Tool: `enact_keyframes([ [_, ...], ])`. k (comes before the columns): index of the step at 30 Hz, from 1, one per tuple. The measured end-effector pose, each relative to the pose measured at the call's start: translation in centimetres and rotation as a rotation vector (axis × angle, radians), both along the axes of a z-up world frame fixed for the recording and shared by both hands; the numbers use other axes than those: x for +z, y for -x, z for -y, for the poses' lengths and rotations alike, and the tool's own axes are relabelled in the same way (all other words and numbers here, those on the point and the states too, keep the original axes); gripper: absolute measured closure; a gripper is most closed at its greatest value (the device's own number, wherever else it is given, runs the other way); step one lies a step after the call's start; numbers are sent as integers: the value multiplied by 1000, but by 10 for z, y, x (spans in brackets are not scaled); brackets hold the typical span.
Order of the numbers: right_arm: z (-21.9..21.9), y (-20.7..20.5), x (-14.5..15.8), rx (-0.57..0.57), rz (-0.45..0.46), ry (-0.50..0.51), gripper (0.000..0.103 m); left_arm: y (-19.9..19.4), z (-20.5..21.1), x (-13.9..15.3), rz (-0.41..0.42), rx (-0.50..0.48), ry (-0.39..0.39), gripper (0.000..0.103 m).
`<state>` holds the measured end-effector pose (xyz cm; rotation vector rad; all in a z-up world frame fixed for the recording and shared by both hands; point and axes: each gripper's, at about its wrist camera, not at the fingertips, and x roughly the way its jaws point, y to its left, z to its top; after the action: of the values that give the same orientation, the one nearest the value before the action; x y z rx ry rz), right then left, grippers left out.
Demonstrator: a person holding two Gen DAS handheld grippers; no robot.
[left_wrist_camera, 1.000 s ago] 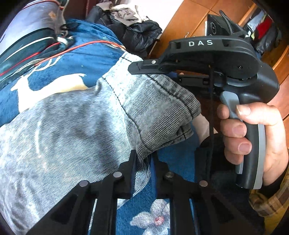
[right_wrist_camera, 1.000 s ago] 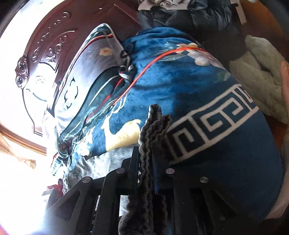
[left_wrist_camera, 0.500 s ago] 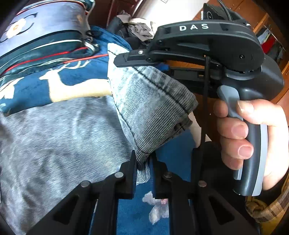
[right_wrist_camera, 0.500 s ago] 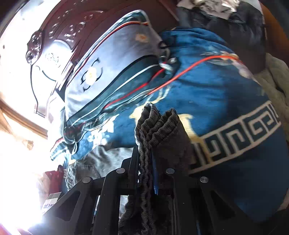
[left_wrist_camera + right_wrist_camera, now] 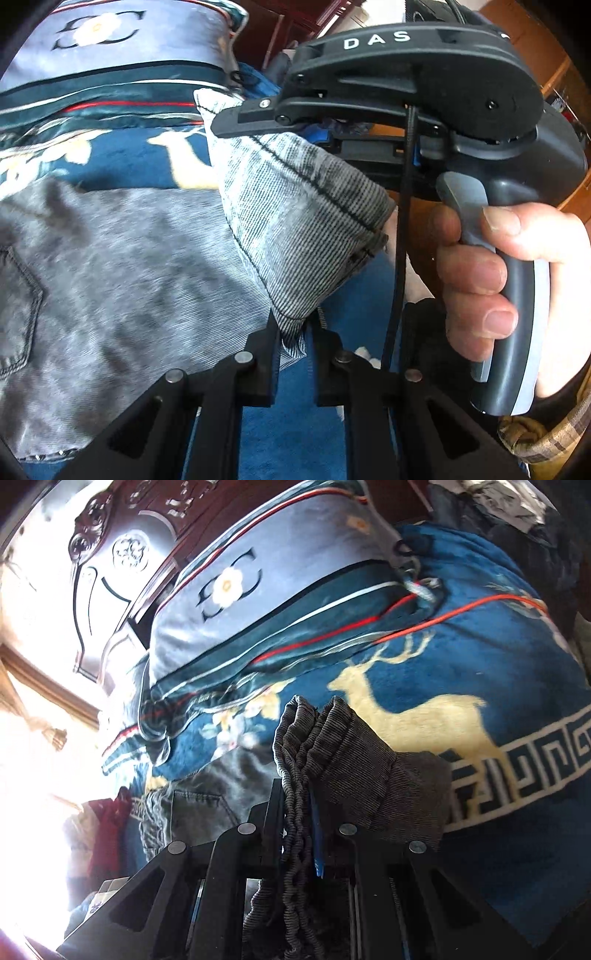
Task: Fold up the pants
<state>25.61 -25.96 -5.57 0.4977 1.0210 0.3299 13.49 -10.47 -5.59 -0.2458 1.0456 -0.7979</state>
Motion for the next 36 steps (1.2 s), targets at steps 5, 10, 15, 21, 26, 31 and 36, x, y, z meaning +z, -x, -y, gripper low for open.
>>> enact_keyframes([
  [5, -42, -8, -12, 53, -25, 8, 91, 2, -35, -10, -36, 66, 20, 89],
  [10, -90, -17, -38, 129, -62, 41, 91, 3, -68, -36, -106, 130, 5, 89],
  [15, -123, -25, -85, 177, -154, 76, 74, 7, -86, -58, -184, 160, 4, 84],
  [21, -117, -8, -69, 178, -109, 9, 60, 15, -99, -37, -134, 157, -19, 78],
  [26, -65, 31, -41, 85, -48, 28, 44, 12, -126, -15, -73, 240, -12, 51],
  [31, -18, 70, -58, -32, -102, 90, 44, -13, -138, -15, -93, 304, 26, 45],
  [36, -14, 76, -99, -55, -194, 129, 44, -39, -110, -43, -115, 276, -113, 40],
])
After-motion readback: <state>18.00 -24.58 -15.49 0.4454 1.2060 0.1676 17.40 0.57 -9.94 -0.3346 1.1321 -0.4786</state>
